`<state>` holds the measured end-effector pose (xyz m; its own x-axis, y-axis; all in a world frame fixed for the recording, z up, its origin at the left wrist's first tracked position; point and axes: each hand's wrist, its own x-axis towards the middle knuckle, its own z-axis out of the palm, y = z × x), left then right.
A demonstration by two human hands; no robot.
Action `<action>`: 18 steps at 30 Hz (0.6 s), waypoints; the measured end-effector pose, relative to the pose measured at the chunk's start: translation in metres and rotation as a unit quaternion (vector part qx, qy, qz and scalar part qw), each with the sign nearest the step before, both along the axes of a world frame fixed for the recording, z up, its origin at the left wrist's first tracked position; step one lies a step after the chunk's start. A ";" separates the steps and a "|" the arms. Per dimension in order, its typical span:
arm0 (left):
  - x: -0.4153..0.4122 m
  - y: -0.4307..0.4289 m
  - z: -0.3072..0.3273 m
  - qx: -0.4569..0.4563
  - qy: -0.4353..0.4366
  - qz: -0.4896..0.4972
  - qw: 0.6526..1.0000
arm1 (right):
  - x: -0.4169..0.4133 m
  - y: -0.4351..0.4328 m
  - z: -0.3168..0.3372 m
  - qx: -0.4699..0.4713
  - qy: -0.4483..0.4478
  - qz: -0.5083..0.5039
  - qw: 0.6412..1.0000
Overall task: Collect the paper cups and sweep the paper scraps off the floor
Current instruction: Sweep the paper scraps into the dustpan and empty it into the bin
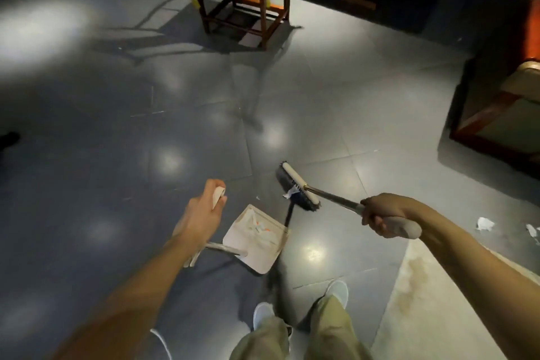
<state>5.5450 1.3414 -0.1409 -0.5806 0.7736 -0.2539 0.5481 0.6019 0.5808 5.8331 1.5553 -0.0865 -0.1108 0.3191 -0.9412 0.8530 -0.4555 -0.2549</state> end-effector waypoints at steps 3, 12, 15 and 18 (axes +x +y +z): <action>-0.020 -0.031 -0.001 -0.011 0.004 0.038 0.999 | -0.039 -0.013 -0.023 0.073 -0.012 0.086 0.994; -0.080 -0.038 -0.014 -0.032 0.006 0.118 0.993 | -0.128 -0.055 -0.054 0.033 0.020 0.198 0.979; -0.088 -0.029 -0.017 -0.021 0.024 0.128 0.991 | -0.158 -0.091 -0.044 -0.004 0.020 0.258 0.966; -0.089 -0.023 -0.013 -0.036 0.049 0.105 0.993 | -0.184 -0.101 -0.019 -0.107 0.037 0.167 0.979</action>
<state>5.4555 1.3186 -0.1539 -0.7522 0.6146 -0.2377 0.4575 0.7467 0.4828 5.6495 1.4539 -0.1058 -0.2454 0.0491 -0.9682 0.9466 -0.2030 -0.2503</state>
